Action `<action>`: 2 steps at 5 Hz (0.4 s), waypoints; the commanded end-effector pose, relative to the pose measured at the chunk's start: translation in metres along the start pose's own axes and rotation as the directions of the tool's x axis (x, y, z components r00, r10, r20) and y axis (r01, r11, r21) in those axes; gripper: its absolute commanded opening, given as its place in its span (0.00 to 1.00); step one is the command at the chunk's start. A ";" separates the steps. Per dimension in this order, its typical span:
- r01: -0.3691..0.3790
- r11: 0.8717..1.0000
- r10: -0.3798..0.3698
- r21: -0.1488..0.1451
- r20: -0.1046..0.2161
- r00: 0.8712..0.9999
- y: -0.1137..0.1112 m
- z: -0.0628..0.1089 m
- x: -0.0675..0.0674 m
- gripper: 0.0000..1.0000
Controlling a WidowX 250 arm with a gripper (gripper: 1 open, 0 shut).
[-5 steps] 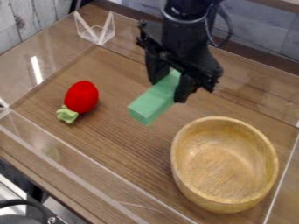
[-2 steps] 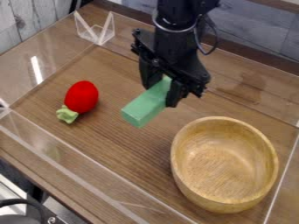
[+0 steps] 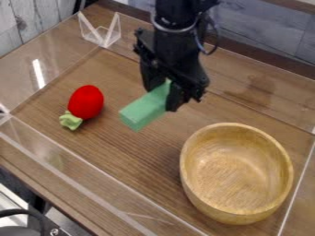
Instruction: Remove the green stick from the brown bowl and put it on the table
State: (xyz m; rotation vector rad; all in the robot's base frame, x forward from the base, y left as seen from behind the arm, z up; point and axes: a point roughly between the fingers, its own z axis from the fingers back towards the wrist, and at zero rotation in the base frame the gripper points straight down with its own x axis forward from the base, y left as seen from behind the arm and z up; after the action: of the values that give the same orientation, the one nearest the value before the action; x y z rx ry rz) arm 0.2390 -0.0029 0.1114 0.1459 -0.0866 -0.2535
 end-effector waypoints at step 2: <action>0.039 0.999 -0.039 0.009 0.031 0.999 0.012 0.002 -0.002 0.00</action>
State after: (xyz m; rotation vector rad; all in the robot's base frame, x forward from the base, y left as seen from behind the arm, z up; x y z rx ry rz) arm 0.2296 0.0070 0.1001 0.1436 -0.0573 -0.3028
